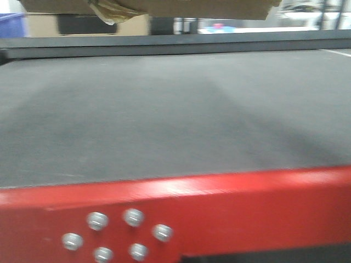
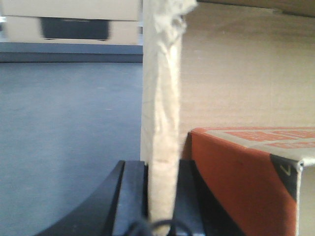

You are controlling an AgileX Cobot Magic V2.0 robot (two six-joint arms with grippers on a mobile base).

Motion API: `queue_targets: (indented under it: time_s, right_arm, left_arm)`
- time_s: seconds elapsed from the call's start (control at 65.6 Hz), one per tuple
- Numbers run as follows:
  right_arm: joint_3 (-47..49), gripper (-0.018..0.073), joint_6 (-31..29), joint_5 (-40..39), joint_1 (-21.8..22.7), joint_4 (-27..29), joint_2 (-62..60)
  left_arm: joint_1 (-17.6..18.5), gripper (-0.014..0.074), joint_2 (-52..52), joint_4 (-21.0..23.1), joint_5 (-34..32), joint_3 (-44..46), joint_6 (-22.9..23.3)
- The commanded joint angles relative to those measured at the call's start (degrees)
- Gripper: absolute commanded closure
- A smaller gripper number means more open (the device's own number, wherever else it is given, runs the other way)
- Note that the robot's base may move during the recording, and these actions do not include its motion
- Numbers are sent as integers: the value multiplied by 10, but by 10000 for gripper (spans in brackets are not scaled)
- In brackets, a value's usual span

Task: Stack two boxes on right shelf middle
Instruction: 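Hold the box with both grippers while driving away from the table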

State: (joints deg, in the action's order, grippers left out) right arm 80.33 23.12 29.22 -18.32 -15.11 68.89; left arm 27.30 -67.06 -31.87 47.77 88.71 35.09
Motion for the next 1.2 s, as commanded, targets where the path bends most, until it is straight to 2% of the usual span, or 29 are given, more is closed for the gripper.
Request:
queue_targets:
  time_s: [0.0,1.189]
  right_arm:
    - [3,728,4,-13,10,-39,-12]
    - [3,728,4,-13,10,-39,-12]
  left_arm:
    - [-3,708,11,-32,9,9,0]
    - [-3,708,11,-33,9,9,0]
